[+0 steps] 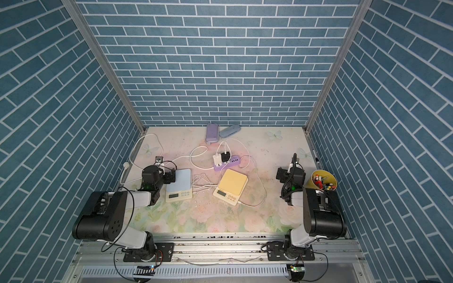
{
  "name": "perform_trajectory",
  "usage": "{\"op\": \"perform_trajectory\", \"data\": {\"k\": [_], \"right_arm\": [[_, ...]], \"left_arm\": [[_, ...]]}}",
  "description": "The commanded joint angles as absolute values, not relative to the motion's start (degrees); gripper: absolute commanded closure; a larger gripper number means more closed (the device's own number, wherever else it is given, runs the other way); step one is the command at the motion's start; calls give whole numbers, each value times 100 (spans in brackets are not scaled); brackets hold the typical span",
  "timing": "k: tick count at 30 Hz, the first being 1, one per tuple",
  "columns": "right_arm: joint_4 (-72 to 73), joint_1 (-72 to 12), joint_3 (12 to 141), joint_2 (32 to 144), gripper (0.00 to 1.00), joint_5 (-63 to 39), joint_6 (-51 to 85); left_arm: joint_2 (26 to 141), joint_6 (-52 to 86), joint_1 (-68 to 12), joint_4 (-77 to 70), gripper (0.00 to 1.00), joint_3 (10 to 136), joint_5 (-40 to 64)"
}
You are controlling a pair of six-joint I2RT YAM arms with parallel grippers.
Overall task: Charge the electronic scale
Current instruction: Reset both arms
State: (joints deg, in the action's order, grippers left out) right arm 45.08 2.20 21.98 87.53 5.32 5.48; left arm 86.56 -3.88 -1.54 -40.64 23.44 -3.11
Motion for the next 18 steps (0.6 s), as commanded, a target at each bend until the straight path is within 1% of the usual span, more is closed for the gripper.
{"op": "perform_trajectory", "data": {"k": [1, 18], "right_arm": [[4710, 228, 2302, 8754, 1, 426, 348], [4711, 229, 2303, 8748, 1, 426, 344]], "left_arm": [[8614, -406, -115, -4308, 0, 2426, -107], [8633, -475, -229, -4319, 0, 2428, -268]]}}
